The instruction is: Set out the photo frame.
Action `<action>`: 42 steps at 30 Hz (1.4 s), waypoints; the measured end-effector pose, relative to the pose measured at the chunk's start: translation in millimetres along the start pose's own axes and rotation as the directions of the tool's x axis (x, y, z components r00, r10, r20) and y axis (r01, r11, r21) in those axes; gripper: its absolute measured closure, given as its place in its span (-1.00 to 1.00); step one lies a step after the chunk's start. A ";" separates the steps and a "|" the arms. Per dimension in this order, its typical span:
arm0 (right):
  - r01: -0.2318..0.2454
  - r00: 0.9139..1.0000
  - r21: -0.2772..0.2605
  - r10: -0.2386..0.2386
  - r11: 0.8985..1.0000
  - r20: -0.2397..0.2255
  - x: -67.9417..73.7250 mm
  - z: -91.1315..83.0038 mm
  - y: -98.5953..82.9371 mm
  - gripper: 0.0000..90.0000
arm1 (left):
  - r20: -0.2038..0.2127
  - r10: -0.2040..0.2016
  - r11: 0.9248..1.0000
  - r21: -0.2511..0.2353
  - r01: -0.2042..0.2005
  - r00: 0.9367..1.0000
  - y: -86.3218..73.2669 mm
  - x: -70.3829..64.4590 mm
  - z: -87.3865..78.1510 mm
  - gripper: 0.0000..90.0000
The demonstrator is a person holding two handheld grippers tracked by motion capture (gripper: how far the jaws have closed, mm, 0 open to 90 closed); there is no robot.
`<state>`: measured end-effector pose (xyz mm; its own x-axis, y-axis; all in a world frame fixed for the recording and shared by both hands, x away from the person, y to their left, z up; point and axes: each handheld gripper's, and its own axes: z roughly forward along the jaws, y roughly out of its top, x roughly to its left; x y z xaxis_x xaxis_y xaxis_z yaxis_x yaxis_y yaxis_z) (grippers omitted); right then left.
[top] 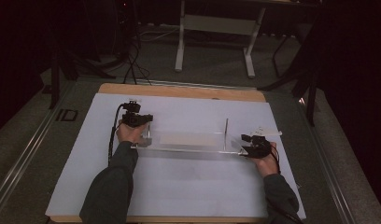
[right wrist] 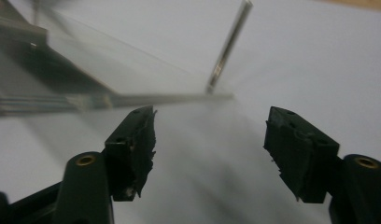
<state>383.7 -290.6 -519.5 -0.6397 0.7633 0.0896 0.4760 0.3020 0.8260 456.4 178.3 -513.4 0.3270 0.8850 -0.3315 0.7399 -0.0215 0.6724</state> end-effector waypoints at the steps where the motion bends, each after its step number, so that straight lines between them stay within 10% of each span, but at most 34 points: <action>1: 0.007 1.000 -0.012 -0.007 1.000 -0.012 1.6 -0.7 1.2 -0.32 | 0.001 -0.001 1.000 0.001 0.001 1.000 0.0 0.2 0.0 0.88; 12: 0.148 0.983 -0.105 -0.158 0.983 -0.094 19.5 -2.9 10.5 -0.21 | 0.005 -0.010 1.000 0.001 0.010 1.000 0.3 0.8 0.5 0.88; 42: 0.168 0.968 -0.161 -0.194 0.972 -0.160 29.5 -0.9 19.1 -0.05 | -0.007 -0.004 0.999 0.036 0.004 1.000 2.3 -0.3 4.0 0.80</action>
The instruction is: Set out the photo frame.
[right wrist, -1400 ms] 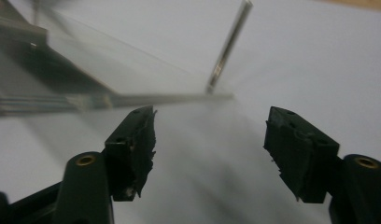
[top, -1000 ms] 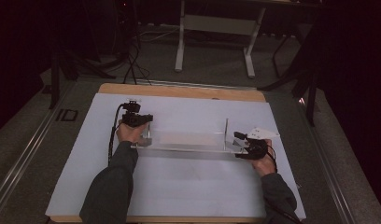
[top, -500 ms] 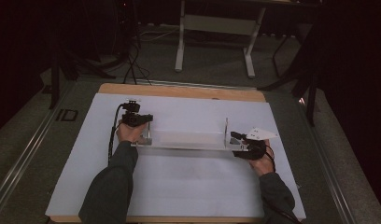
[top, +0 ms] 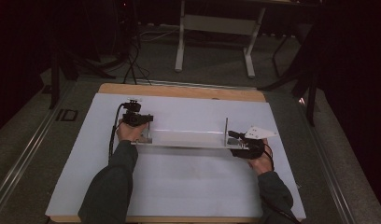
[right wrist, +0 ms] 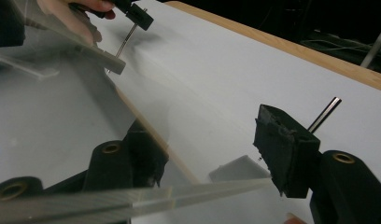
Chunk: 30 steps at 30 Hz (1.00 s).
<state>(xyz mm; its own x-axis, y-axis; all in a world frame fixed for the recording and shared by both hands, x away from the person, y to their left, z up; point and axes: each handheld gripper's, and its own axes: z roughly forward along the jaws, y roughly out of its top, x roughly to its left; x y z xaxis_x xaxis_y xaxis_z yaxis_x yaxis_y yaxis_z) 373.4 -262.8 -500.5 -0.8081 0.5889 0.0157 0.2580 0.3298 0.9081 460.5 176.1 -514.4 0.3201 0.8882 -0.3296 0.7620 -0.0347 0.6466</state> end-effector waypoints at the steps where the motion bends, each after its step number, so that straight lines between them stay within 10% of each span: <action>1: 0.000 1.000 0.003 0.000 1.000 -0.003 0.0 0.0 -0.1 -0.05 | -0.004 0.005 1.000 -0.003 -0.005 1.000 -0.2 -0.2 0.0 0.79; 16: -0.022 1.000 0.009 0.022 1.000 -0.012 -1.9 -0.1 1.8 -0.04 | 0.008 0.028 0.995 -0.094 -0.027 1.000 -5.6 2.9 -8.7 0.54; 30: -0.088 0.996 -0.023 0.088 0.996 -0.005 -10.1 1.1 12.9 -0.03 | 0.034 0.114 0.972 -0.212 -0.104 0.993 -5.8 1.7 -37.2 0.43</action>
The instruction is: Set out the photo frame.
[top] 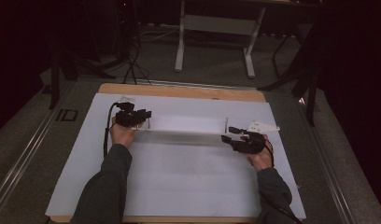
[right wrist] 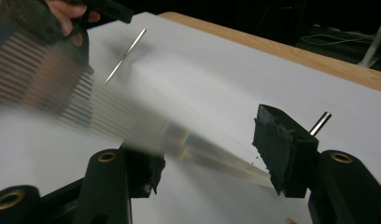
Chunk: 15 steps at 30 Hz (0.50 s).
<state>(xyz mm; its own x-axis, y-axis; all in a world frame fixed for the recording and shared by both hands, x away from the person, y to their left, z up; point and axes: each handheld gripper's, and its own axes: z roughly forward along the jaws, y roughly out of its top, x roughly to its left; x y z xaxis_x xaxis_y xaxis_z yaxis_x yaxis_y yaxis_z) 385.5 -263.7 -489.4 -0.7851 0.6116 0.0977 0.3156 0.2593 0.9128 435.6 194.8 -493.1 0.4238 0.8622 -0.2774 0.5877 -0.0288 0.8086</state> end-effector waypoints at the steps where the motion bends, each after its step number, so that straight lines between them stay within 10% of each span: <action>1: -0.008 1.000 -0.006 0.008 1.000 -0.001 -1.2 -0.2 0.9 -0.03 | 0.002 0.002 1.000 -0.007 -0.002 1.000 0.1 0.6 -1.8 0.43; 15: -0.040 0.999 -0.025 0.040 0.999 0.010 -10.4 4.3 11.1 0.00 | 0.008 0.024 0.998 -0.052 -0.023 1.000 -2.2 8.0 -18.4 0.40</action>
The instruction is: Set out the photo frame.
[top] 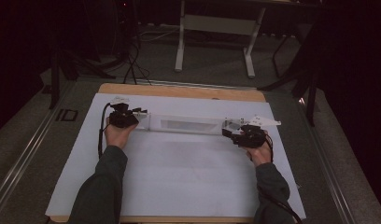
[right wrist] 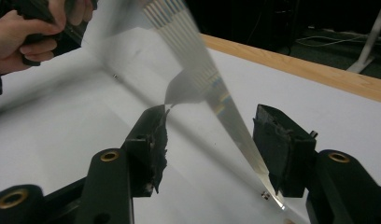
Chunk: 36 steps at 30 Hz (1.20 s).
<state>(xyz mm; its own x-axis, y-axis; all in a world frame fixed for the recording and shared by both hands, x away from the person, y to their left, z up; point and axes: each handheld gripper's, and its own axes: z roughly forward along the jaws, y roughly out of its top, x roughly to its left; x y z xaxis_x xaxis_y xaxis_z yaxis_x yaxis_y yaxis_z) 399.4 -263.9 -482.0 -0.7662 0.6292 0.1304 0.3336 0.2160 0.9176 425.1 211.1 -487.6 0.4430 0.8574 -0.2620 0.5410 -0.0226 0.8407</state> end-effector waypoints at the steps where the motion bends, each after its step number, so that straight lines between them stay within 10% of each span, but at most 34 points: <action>1: -0.002 1.000 -0.001 0.002 1.000 0.001 -0.3 0.2 0.3 0.01 | -0.003 0.001 1.000 -0.002 -0.001 1.000 -0.3 0.5 -1.4 0.40; 36: -0.017 0.999 -0.002 0.018 1.000 0.028 -9.6 6.9 11.3 0.06 | 0.102 0.118 0.992 -0.053 -0.113 0.988 -22.2 5.3 -30.6 0.35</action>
<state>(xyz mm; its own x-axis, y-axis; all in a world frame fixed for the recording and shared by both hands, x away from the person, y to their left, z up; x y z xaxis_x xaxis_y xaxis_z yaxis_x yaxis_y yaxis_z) 414.3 -262.4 -475.5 -0.7445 0.6537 0.1358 0.3457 0.2033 0.9161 393.6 231.9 -493.2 0.5745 0.7918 -0.2075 0.4484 -0.0923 0.8890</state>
